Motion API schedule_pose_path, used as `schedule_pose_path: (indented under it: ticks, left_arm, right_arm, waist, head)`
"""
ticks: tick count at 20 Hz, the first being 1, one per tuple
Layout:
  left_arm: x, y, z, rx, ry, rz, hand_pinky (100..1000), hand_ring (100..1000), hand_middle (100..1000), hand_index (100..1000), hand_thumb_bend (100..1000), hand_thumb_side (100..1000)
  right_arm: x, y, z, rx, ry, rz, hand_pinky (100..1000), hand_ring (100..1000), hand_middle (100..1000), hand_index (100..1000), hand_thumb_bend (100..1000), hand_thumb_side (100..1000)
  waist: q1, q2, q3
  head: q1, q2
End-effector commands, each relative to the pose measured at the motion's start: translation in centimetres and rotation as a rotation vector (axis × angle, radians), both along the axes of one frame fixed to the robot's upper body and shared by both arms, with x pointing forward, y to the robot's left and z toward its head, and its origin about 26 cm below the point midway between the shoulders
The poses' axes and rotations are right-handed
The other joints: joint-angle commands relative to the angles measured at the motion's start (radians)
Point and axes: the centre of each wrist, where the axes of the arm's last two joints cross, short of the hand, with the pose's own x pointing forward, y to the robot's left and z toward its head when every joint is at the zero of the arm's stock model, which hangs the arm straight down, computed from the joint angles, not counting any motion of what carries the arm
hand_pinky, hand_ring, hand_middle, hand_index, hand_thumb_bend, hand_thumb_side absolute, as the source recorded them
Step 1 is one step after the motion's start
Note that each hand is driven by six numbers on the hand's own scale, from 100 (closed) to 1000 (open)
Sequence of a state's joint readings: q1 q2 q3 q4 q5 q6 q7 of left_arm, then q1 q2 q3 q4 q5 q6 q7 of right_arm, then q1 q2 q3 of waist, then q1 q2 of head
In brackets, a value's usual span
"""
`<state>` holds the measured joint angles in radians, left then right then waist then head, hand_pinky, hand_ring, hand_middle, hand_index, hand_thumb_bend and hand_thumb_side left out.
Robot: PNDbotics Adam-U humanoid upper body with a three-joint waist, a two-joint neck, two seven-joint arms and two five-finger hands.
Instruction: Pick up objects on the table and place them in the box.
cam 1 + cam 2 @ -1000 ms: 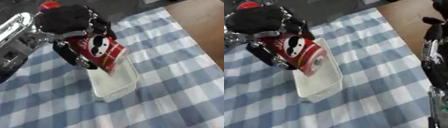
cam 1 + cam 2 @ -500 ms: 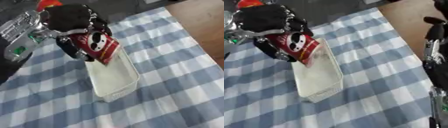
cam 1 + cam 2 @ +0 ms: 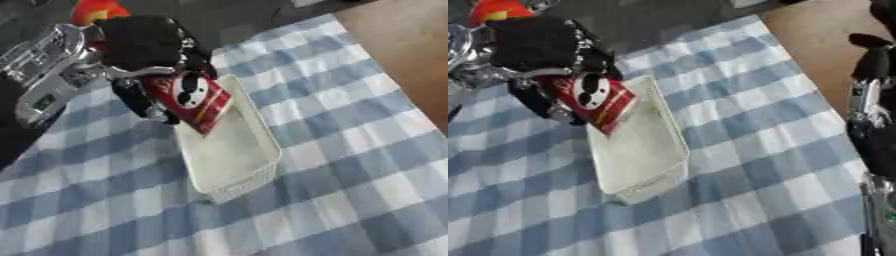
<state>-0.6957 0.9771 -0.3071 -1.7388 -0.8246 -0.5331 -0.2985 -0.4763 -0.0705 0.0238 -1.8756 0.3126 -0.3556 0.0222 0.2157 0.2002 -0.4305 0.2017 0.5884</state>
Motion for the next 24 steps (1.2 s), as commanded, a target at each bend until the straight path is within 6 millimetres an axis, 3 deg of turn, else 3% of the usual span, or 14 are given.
schedule_pose_path:
  ticks: [1, 6, 17, 19, 21, 22, 23, 24]
  left_arm:
    - [-0.2, 0.4, 1.1, 0.084, -0.005, 0.053, 974, 988, 982, 1000, 709, 776]
    - [-0.2, 0.3, 1.3, 0.121, 0.026, 0.092, 1000, 1000, 1000, 1000, 748, 860]
    - [-0.5, 0.0, 1.8, 0.119, 0.020, 0.110, 1000, 1000, 1000, 1000, 772, 860]
    - [-0.8, 0.0, 2.1, 0.094, 0.003, 0.098, 993, 1000, 1000, 1000, 649, 844]
    - [-1.5, -0.3, 2.5, 0.024, -0.033, 0.049, 917, 971, 992, 1000, 370, 777]
    - [-2.3, -0.5, 2.7, -0.043, -0.059, -0.004, 894, 954, 983, 1000, 171, 734]
    - [-3.4, -0.9, 2.8, -0.138, -0.088, -0.078, 886, 942, 972, 1000, 100, 706]
    - [-4.4, -1.2, 2.9, -0.230, -0.107, -0.143, 885, 936, 966, 1000, 100, 689]
  right_arm:
    - [-0.1, -0.1, 0.5, -0.003, -0.015, 0.002, 771, 911, 927, 913, 100, 516]
    - [-0.1, -0.1, 0.5, -0.003, -0.014, 0.004, 771, 911, 927, 913, 100, 516]
    - [-0.1, -0.1, 0.3, -0.004, -0.009, 0.005, 771, 911, 927, 914, 100, 516]
    - [-0.2, -0.1, 0.3, -0.003, -0.008, 0.004, 771, 911, 927, 914, 100, 516]
    - [-0.2, -0.1, 0.3, -0.001, -0.008, 0.002, 772, 912, 927, 914, 100, 516]
    - [-0.2, -0.2, 0.3, 0.001, -0.008, 0.001, 772, 912, 927, 914, 100, 516]
    - [-0.1, -0.2, 0.3, 0.004, -0.009, -0.002, 772, 912, 927, 914, 100, 516]
    - [-0.1, -0.2, 0.4, 0.006, -0.010, -0.003, 772, 912, 927, 914, 100, 516]
  waist:
    - [-0.009, -0.016, 0.004]
    - [-0.011, -0.015, 0.008]
    - [-0.013, -0.018, 0.018]
    - [-0.014, -0.019, 0.021]
    - [-0.016, -0.017, 0.024]
    - [-0.018, -0.016, 0.027]
    - [-0.020, -0.014, 0.032]
    - [-0.022, -0.012, 0.036]
  head:
    - [-0.007, -0.003]
    - [-0.010, -0.003]
    - [-0.017, -0.003]
    - [-0.018, -0.004]
    - [-0.020, -0.007]
    - [-0.021, -0.008]
    - [-0.024, -0.010]
    - [-0.024, -0.011]
